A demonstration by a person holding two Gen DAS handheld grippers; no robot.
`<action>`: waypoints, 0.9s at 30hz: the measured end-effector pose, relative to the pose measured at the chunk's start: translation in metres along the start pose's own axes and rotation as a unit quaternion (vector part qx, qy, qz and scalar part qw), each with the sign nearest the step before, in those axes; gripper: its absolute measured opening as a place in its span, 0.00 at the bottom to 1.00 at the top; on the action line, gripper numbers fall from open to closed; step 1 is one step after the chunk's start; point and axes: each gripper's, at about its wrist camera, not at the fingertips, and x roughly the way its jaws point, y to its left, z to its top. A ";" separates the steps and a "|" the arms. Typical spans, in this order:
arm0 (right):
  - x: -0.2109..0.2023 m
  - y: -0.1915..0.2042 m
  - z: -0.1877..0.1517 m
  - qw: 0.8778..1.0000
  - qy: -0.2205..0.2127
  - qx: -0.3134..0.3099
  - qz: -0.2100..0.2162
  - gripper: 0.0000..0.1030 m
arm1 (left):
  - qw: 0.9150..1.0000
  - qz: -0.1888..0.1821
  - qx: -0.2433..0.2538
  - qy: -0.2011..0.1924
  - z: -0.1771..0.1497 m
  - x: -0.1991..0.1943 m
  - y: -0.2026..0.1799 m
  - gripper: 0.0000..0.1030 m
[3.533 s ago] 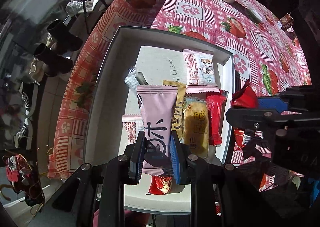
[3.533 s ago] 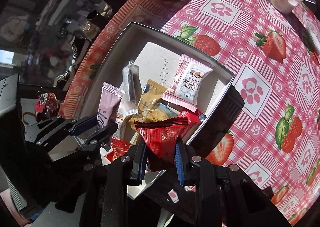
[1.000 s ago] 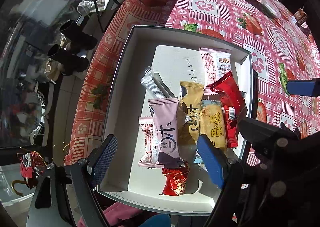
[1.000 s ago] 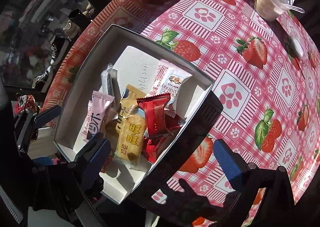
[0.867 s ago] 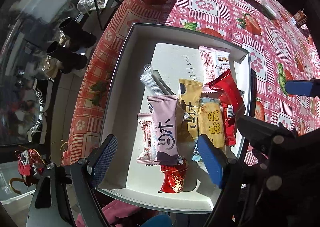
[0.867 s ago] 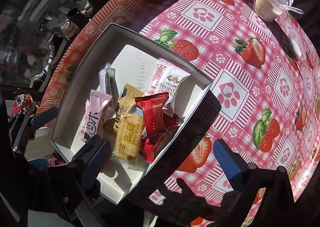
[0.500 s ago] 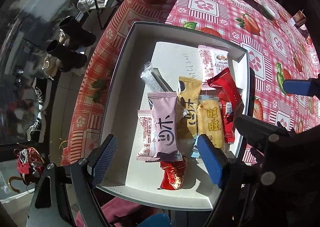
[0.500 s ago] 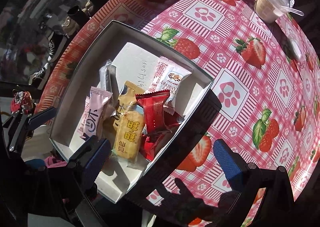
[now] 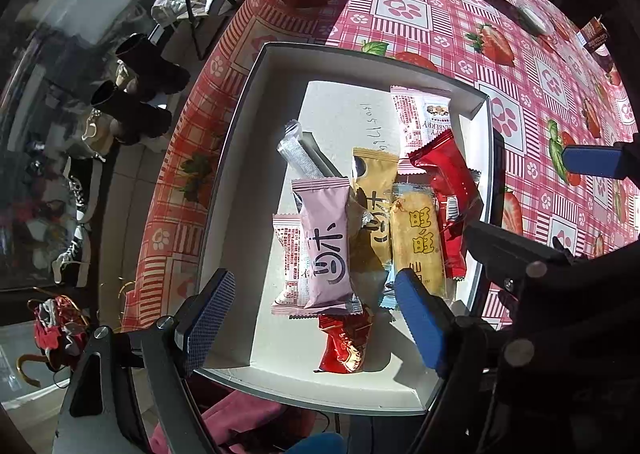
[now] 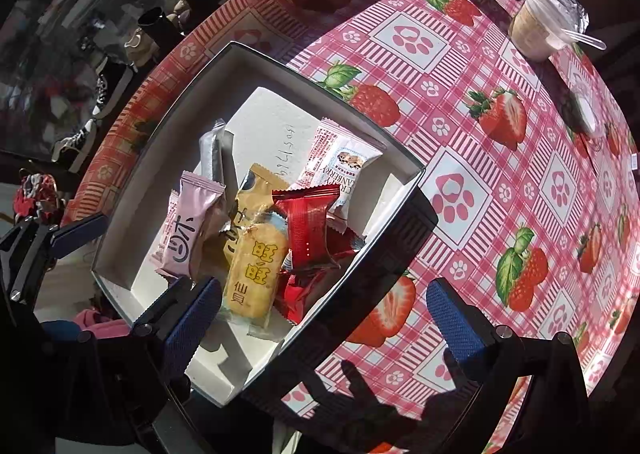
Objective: Organize snacks
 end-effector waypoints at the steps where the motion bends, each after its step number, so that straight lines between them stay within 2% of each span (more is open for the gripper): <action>1: 0.000 0.000 0.000 1.000 0.000 0.000 0.000 1.00 | 1.000 0.000 0.000 0.000 0.000 0.000 0.000 0.83; 27: -0.008 0.005 -0.003 1.000 -0.020 -0.013 -0.020 1.00 | 1.000 0.000 0.005 -0.004 -0.002 -0.004 -0.001 0.83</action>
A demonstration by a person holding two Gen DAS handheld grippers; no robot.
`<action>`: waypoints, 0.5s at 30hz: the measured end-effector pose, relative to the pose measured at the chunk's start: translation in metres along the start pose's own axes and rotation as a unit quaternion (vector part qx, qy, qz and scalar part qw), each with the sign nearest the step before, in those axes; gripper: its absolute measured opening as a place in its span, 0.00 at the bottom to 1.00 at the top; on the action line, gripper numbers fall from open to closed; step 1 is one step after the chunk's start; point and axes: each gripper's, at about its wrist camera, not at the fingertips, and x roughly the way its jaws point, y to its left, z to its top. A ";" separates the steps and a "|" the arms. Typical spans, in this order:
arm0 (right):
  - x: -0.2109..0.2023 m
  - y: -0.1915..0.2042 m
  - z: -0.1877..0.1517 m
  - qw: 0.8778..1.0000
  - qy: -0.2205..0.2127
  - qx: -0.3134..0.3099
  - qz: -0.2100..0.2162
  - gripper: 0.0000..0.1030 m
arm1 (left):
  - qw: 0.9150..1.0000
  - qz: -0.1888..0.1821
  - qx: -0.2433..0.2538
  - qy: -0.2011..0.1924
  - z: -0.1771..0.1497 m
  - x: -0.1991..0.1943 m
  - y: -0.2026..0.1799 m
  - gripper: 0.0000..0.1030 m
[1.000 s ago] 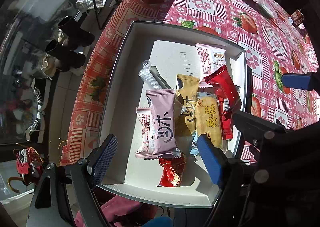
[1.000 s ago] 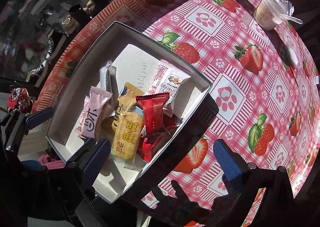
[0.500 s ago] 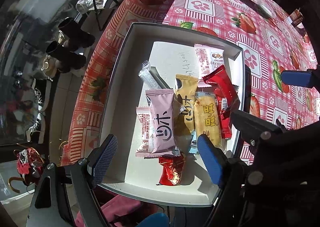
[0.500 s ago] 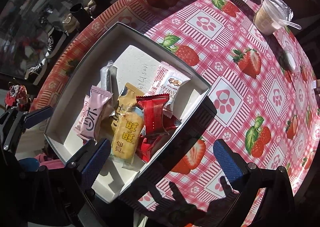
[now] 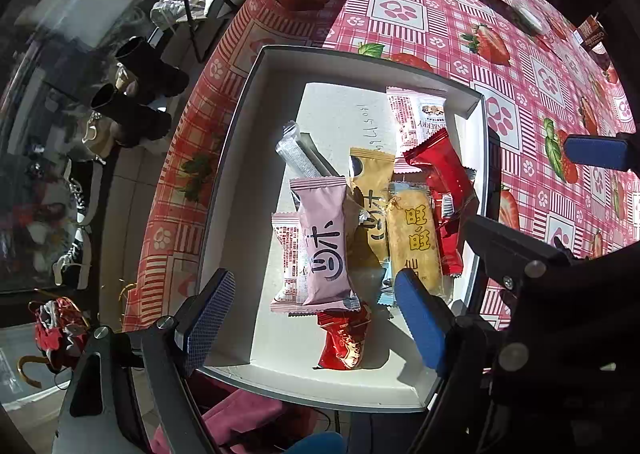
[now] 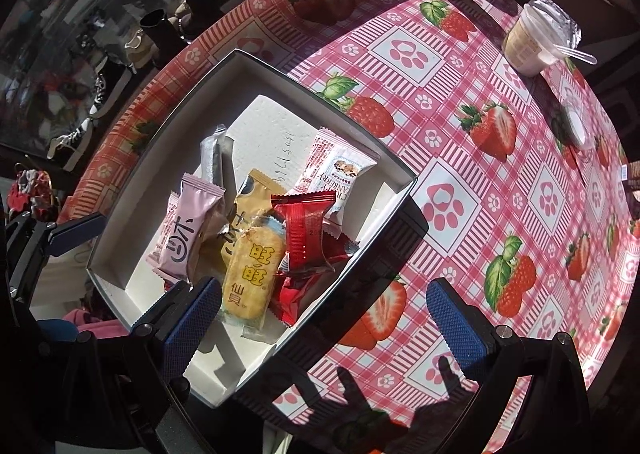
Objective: Organize snacks
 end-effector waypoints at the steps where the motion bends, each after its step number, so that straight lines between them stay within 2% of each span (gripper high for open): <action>1: 0.000 0.000 0.000 1.000 0.000 0.000 0.000 1.00 | 1.000 0.001 0.000 -0.001 0.000 0.000 0.000 0.83; 15: -0.001 0.003 -0.002 1.000 -0.002 -0.006 -0.001 1.00 | 1.000 0.000 0.003 -0.002 -0.001 -0.002 0.000 0.83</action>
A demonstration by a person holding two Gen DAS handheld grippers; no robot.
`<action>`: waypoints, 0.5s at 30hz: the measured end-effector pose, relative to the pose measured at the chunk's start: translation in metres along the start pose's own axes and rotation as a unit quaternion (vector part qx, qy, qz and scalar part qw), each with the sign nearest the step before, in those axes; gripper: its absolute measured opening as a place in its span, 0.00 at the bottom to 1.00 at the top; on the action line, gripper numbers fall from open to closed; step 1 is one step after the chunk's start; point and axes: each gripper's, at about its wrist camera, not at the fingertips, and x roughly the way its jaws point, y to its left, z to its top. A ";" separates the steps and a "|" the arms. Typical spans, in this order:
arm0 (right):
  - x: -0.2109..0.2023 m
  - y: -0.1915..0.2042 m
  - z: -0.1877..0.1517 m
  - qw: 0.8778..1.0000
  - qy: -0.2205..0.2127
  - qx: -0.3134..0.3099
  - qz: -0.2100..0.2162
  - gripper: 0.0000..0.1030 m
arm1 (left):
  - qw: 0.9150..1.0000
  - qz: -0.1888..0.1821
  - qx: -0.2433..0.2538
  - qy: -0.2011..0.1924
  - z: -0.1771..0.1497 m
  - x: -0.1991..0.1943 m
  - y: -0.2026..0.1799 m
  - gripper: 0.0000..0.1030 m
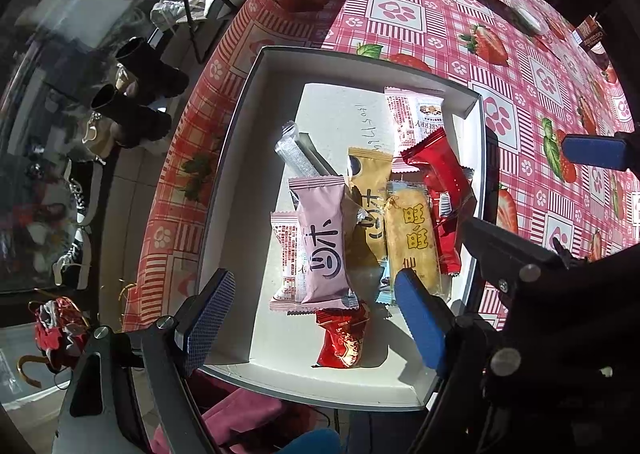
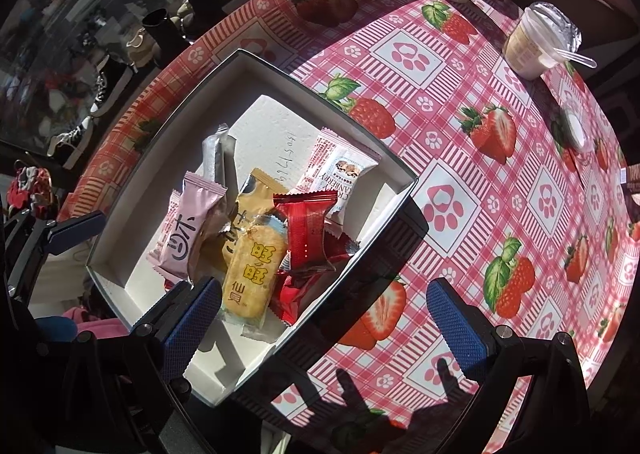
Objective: Organize snacks
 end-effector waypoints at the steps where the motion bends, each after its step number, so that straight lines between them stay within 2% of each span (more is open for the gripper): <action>1: 0.000 0.000 0.000 1.000 0.000 0.000 0.000 1.00 | 1.000 0.000 0.000 -0.001 0.000 0.000 0.000 0.83; 11: 0.000 0.000 0.000 1.000 0.001 0.000 -0.001 1.00 | 1.000 0.001 -0.009 0.000 -0.001 0.001 0.002 0.83; 15: 0.001 0.001 -0.001 1.000 0.001 -0.004 0.000 1.00 | 1.000 -0.002 -0.007 -0.030 -0.004 -0.006 0.002 0.83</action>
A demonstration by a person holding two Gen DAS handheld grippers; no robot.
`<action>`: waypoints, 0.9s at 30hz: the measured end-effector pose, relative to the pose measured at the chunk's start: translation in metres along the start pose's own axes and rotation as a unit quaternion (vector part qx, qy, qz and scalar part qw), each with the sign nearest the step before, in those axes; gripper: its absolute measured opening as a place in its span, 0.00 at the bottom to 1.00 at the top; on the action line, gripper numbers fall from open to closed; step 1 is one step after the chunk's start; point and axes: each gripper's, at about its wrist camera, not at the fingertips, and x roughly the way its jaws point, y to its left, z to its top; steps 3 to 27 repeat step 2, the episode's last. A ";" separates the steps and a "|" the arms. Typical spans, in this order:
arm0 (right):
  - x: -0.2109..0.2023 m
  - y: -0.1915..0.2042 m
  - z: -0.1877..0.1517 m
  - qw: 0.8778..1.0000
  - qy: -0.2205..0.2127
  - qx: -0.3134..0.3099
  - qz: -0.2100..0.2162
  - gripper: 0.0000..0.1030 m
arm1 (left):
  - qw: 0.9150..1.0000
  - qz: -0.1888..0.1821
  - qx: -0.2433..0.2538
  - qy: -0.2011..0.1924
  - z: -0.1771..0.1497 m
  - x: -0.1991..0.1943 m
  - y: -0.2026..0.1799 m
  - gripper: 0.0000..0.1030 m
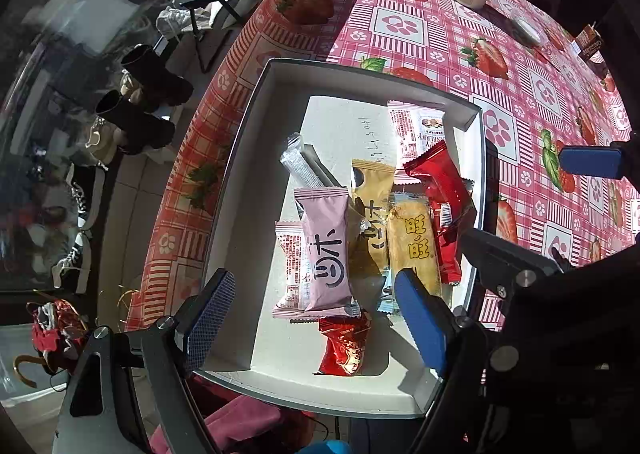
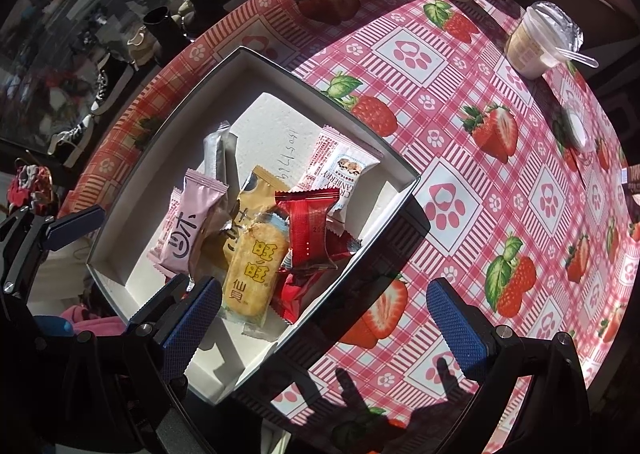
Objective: Organize snacks
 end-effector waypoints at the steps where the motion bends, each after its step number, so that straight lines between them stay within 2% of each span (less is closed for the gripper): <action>1: 0.000 0.000 0.000 1.000 0.000 0.000 0.000 1.00 | 1.000 -0.002 0.001 0.001 0.000 -0.001 0.000 0.83; 27: 0.000 0.000 0.000 1.000 0.001 -0.001 0.000 1.00 | 1.000 -0.004 0.001 0.004 0.000 0.000 0.000 0.83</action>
